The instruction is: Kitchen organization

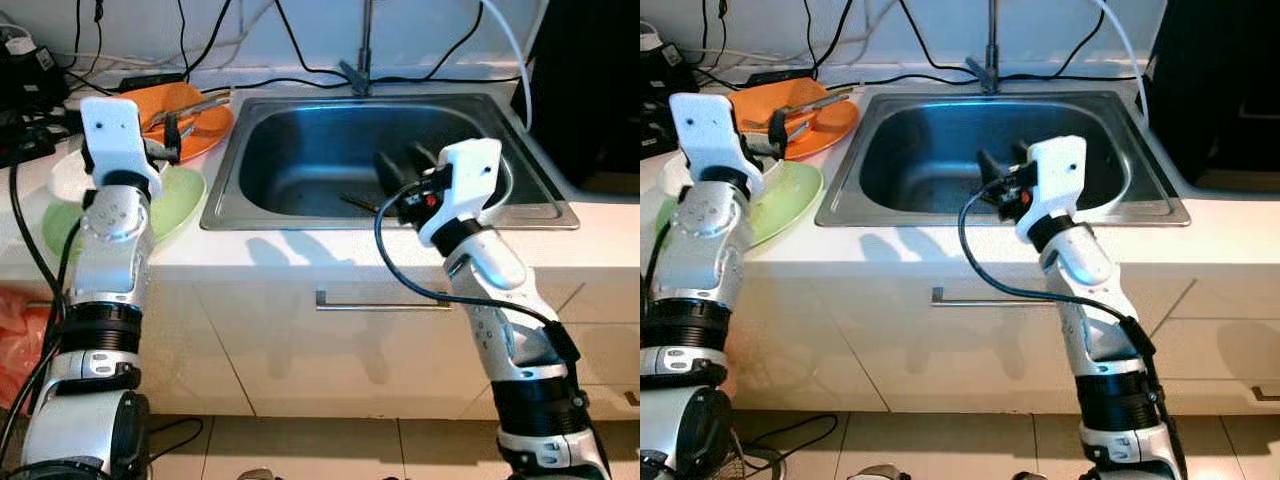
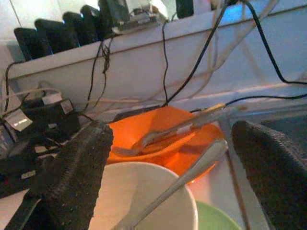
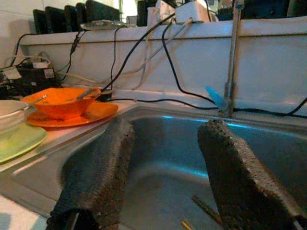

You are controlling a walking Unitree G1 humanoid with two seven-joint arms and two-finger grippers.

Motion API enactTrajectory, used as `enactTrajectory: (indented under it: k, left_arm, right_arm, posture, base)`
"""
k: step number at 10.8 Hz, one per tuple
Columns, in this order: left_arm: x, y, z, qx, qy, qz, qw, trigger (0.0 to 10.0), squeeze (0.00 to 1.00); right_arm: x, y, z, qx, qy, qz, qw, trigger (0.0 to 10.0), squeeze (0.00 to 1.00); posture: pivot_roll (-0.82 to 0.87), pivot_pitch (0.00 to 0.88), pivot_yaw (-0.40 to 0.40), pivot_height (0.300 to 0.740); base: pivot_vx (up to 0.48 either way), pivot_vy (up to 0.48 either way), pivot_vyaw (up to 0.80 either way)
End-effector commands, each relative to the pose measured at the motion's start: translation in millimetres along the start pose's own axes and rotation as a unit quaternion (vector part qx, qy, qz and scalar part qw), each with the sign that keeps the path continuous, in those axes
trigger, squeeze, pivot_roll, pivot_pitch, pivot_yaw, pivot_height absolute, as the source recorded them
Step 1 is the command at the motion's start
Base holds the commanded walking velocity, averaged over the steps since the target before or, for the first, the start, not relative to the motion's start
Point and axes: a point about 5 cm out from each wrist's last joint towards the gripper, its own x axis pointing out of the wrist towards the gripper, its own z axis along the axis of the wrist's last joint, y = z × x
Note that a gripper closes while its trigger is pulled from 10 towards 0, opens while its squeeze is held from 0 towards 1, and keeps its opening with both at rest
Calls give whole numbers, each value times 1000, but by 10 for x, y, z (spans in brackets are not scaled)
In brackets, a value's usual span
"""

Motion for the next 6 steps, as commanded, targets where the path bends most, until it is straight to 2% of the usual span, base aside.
enactTrajectory:
  k: [1,3,4,6]
  left_arm:
    - [27,-5,33,-9,-3,-6,1000,10000,0]
    - [29,-72,-35,-17,17,-26,999,10000,0]
    - [80,-97,-53,-17,35,-36,999,10000,0]
    - [128,-101,19,-12,27,-43,999,10000,0]
  right_arm:
    - [-17,15,32,-2,-3,0,1000,10000,0]
    - [-14,36,30,-1,0,2,1000,10000,0]
    - [1,68,37,4,2,12,1000,10000,0]
    - [-3,127,58,5,3,30,1000,10000,0]
  posture:
    - [149,0,46,740]
    - [152,0,45,740]
    - [153,0,48,740]
    - [150,0,57,740]
  base:
    - [0,0,0]
    - [0,0,0]
    - [0,0,0]
    - [0,0,0]
